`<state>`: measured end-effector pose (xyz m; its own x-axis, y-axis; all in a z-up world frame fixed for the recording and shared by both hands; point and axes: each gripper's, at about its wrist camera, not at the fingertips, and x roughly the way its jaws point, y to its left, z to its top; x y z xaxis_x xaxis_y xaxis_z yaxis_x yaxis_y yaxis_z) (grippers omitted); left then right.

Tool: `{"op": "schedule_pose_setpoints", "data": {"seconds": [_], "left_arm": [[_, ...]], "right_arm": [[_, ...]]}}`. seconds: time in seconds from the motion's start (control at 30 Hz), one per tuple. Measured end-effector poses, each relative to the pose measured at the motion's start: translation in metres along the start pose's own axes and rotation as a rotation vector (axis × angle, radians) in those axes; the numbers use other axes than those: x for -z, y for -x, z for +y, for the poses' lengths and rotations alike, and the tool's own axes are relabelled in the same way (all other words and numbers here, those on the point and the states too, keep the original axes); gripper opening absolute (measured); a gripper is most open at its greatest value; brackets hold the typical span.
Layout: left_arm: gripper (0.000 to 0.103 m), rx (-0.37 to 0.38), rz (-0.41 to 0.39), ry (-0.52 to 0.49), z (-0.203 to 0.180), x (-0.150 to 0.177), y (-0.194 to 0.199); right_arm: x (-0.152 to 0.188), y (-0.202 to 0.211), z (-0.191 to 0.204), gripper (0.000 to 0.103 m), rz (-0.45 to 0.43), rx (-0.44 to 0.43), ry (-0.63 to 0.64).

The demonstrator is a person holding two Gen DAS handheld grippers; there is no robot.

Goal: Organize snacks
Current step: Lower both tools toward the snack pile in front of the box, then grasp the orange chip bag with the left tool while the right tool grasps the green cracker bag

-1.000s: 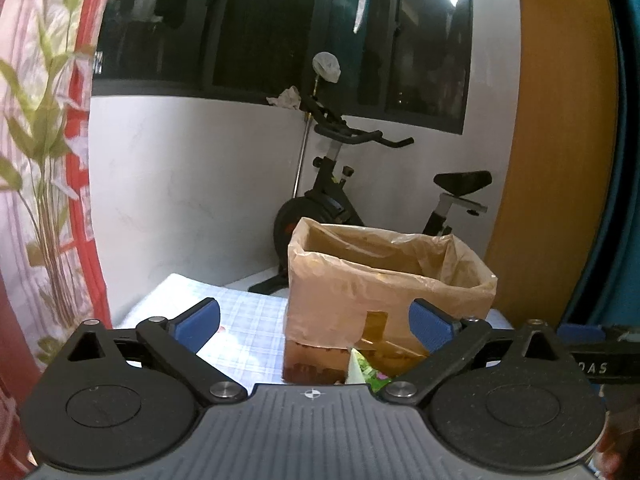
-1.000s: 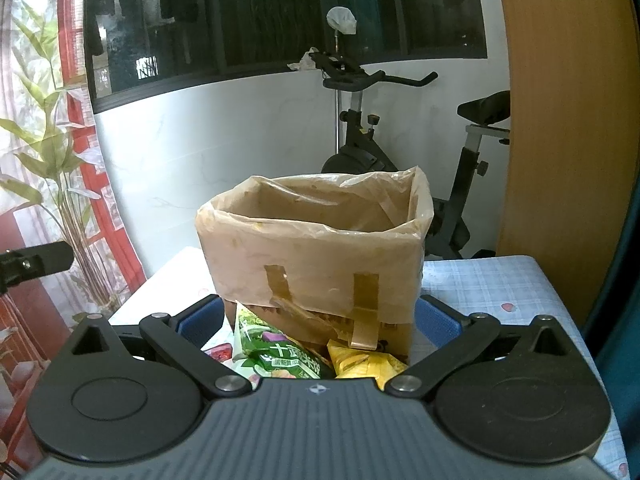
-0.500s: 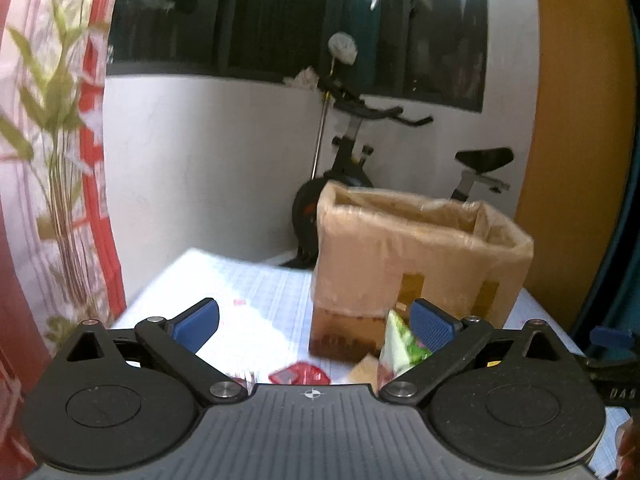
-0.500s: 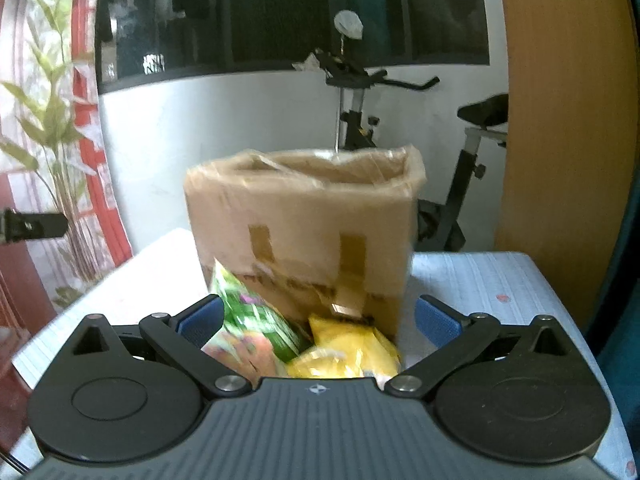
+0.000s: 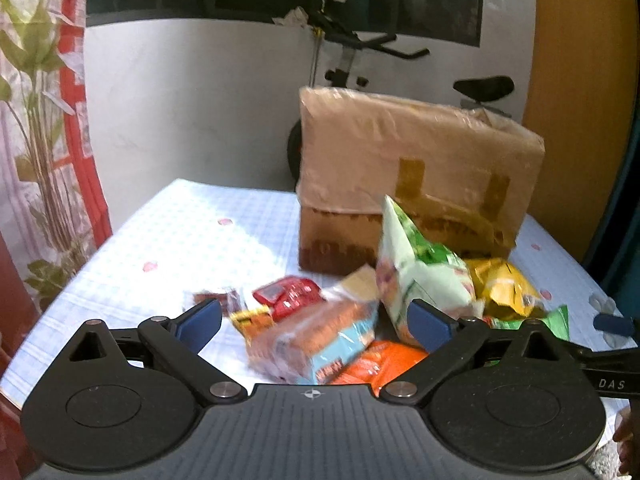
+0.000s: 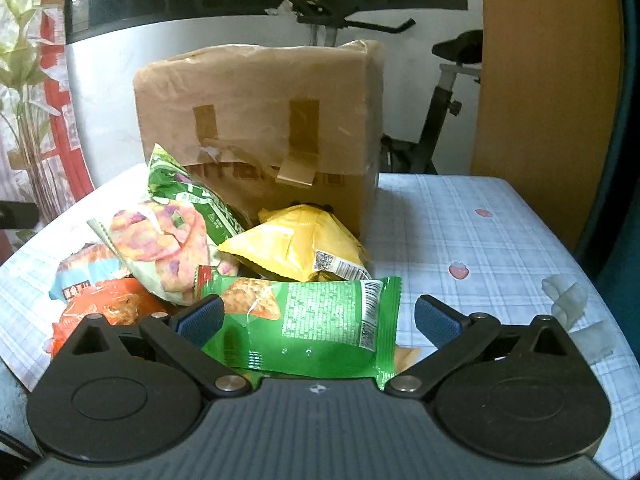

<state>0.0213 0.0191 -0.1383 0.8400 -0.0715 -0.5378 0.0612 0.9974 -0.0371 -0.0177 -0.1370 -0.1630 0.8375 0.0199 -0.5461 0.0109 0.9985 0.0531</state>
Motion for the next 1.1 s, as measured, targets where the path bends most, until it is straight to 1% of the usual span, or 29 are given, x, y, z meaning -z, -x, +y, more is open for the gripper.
{"op": "schedule_pose_setpoints", "data": {"seconds": [0.07,0.23,0.27,0.3,0.4,0.5,0.57,0.6,0.67,0.73,0.83,0.9,0.97,1.1], "left_arm": [[0.099,0.019,0.016,-0.006,-0.002,0.005,-0.002],[0.098,0.05,0.046,-0.027,-0.008,0.013,-0.005],[0.096,0.062,0.052,-0.03,-0.008,0.015,-0.006],[0.092,0.076,0.057,-0.032,-0.009,0.016,-0.006],[0.082,0.147,0.094,-0.025,-0.007,0.021,-0.009],[0.081,0.179,0.128,0.002,-0.002,0.025,-0.016],[0.081,0.198,0.153,0.004,-0.005,0.027,-0.029],[0.08,0.211,0.167,-0.002,-0.005,0.028,-0.035],[0.081,0.239,0.185,-0.048,-0.008,0.029,-0.044],[0.081,0.25,0.198,-0.091,-0.009,0.029,-0.052],[0.081,0.279,0.228,-0.094,-0.008,0.03,-0.062],[0.081,0.277,0.249,-0.077,-0.006,0.032,-0.068],[0.081,0.283,0.247,-0.059,-0.004,0.032,-0.067],[0.082,0.311,0.211,-0.051,0.0,0.028,-0.058]], "right_arm": [[0.003,0.001,0.006,0.103,-0.004,-0.009,0.034],[0.009,-0.005,0.016,0.103,0.008,-0.05,0.044],[0.009,-0.005,0.018,0.103,0.009,-0.05,0.049],[0.008,-0.006,0.019,0.103,0.009,-0.048,0.054],[0.008,-0.006,0.023,0.103,0.0,-0.052,0.07],[0.009,-0.007,0.027,0.103,0.002,-0.064,0.083],[0.009,-0.01,0.028,0.103,0.012,-0.069,0.082],[0.01,-0.01,0.028,0.103,0.017,-0.071,0.082],[0.01,-0.011,0.03,0.103,0.021,-0.073,0.083],[0.011,-0.01,0.031,0.103,0.021,-0.072,0.092],[0.011,-0.012,0.032,0.103,0.028,-0.071,0.096],[0.012,-0.013,0.031,0.103,0.035,-0.07,0.092],[0.012,-0.014,0.03,0.103,0.036,-0.068,0.089],[0.012,-0.015,0.029,0.103,0.041,-0.067,0.081]]}}
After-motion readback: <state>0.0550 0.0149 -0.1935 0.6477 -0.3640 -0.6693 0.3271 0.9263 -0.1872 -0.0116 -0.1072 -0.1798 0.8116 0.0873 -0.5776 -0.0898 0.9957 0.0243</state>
